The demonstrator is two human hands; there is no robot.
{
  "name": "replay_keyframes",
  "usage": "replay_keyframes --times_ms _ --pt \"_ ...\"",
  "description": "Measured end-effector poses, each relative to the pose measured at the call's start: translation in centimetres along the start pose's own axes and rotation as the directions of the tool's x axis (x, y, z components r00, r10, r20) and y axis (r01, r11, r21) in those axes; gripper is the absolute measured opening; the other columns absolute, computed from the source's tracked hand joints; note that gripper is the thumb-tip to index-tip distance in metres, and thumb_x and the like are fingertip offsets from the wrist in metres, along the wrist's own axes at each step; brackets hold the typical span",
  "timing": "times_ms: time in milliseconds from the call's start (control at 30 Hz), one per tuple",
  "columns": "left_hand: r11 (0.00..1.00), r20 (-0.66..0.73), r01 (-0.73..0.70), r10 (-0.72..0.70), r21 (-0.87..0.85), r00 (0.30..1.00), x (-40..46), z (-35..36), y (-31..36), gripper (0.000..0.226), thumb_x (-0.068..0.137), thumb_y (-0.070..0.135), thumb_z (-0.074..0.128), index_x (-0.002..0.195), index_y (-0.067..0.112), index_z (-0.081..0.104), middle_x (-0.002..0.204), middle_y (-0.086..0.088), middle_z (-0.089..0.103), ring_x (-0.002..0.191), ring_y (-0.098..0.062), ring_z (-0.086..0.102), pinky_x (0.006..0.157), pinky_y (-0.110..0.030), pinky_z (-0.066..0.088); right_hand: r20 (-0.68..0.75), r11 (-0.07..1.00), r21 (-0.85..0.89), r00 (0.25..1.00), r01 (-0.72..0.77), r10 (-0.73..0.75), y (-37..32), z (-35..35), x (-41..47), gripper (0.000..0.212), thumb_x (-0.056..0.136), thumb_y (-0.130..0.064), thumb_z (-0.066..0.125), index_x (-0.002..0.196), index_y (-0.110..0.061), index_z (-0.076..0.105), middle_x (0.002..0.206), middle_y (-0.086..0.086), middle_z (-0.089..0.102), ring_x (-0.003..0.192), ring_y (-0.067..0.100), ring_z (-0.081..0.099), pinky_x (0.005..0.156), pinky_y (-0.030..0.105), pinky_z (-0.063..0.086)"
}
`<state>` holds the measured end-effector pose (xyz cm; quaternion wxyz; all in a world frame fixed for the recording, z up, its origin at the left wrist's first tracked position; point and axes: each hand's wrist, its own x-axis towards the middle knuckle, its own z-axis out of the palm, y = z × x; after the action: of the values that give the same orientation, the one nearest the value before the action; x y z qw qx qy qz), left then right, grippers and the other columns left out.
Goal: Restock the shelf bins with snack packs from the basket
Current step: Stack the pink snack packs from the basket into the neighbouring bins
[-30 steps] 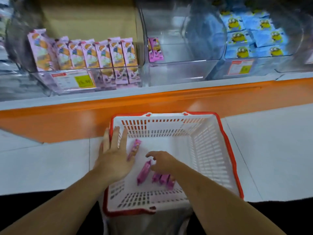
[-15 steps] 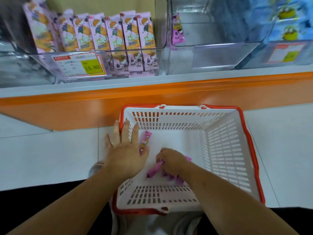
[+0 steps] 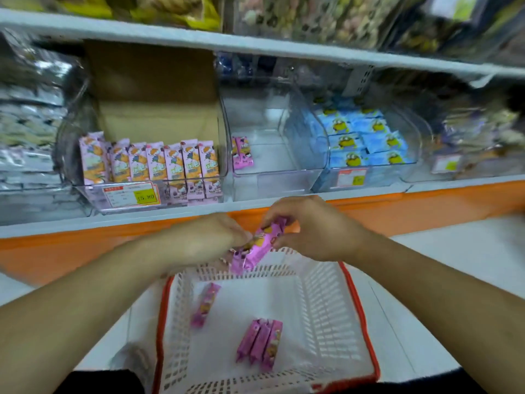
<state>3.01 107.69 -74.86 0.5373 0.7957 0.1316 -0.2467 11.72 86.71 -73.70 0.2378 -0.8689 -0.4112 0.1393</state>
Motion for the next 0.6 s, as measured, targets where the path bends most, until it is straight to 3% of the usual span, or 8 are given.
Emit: replay_keyframes --times_ms 100,167,300,400,467,533,600 --pt "0.987 0.072 -0.081 0.092 -0.140 0.993 -2.6 -1.0 4.0 0.029 0.098 0.012 0.068 0.109 -0.015 0.067 0.056 -0.001 0.048 0.045 -0.009 0.048 0.047 -0.022 0.052 -0.168 0.992 0.111 0.985 0.062 -0.043 -1.6 -2.4 -1.4 0.037 0.077 -0.005 0.090 0.106 -0.024 0.076 0.104 -0.008 0.071 0.094 0.012 0.067 0.088 0.035 0.056" --pt "0.979 0.084 -0.121 0.136 -0.164 0.987 -3.8 -1.3 5.3 0.021 0.095 0.010 0.071 0.106 -0.008 0.074 0.064 -0.004 0.056 0.050 -0.009 0.051 0.050 -0.019 0.052 -0.236 0.981 0.175 0.971 0.087 -0.044 -2.0 -2.6 -2.1 0.042 0.078 0.004 0.086 0.109 -0.022 0.074 0.116 -0.007 0.068 0.101 0.014 0.068 0.093 0.035 0.056" --pt "0.959 -0.058 -0.157 0.148 -0.236 0.987 -4.2 -1.5 6.5 0.019 0.088 0.011 0.079 0.105 0.004 0.074 0.085 -0.016 0.076 0.068 -0.015 0.067 0.063 -0.026 0.060 -0.325 0.984 0.148 0.945 0.100 -0.047 -2.5 -3.1 -2.3 0.064 0.081 0.013 0.070 0.129 -0.028 0.065 0.143 -0.012 0.052 0.132 0.010 0.054 0.107 0.030 0.047" --pt "0.928 -0.194 -0.189 0.130 -0.321 0.972 -3.8 -1.1 7.3 0.023 0.086 0.011 0.082 0.104 0.005 0.071 0.070 -0.007 0.072 0.061 -0.014 0.069 0.061 -0.028 0.060 -0.345 0.981 0.157 0.937 0.112 -0.051 -3.1 -3.4 -2.1 0.066 0.084 -0.005 0.079 0.140 -0.032 0.057 0.157 -0.013 0.040 0.150 0.007 0.036 0.119 0.030 0.036" --pt "0.921 -0.241 -0.207 0.130 -0.329 0.962 -3.2 -1.0 7.4 0.029 0.084 0.015 0.085 0.106 0.005 0.068 0.071 -0.009 0.073 0.066 -0.021 0.072 0.072 -0.040 0.064 -0.343 0.987 0.130 0.938 0.099 -0.049 -3.3 -3.5 -1.6 0.069 0.081 -0.029 0.089 0.141 -0.033 0.055 0.162 -0.016 0.031 0.154 0.007 0.028 0.123 0.026 0.030" --pt "0.918 -0.270 -0.221 0.132 -0.330 0.954 -2.6 -1.2 7.7 0.026 0.085 0.015 0.084 0.103 0.004 0.068 0.068 -0.008 0.071 0.063 -0.020 0.070 0.077 -0.046 0.065 -0.337 0.992 0.094 0.940 0.090 -0.053 -3.2 -3.8 -0.6 0.073 0.078 -0.041 0.090 0.141 -0.034 0.054 0.156 -0.019 0.037 0.152 0.008 0.031 0.122 0.029 0.032" --pt "0.913 -0.282 -0.230 0.134 -0.338 0.950 -1.9 -1.4 8.0 0.020 0.087 0.012 0.081 0.099 0.003 0.069 0.066 -0.006 0.072 0.062 -0.018 0.071 0.074 -0.041 0.065 -0.324 0.994 0.080 0.945 0.068 -0.039 -2.9 -4.2 0.7 0.073 0.077 -0.045 0.090 0.139 -0.037 0.052 0.143 -0.021 0.049 0.143 0.007 0.042 0.116 0.034 0.040"
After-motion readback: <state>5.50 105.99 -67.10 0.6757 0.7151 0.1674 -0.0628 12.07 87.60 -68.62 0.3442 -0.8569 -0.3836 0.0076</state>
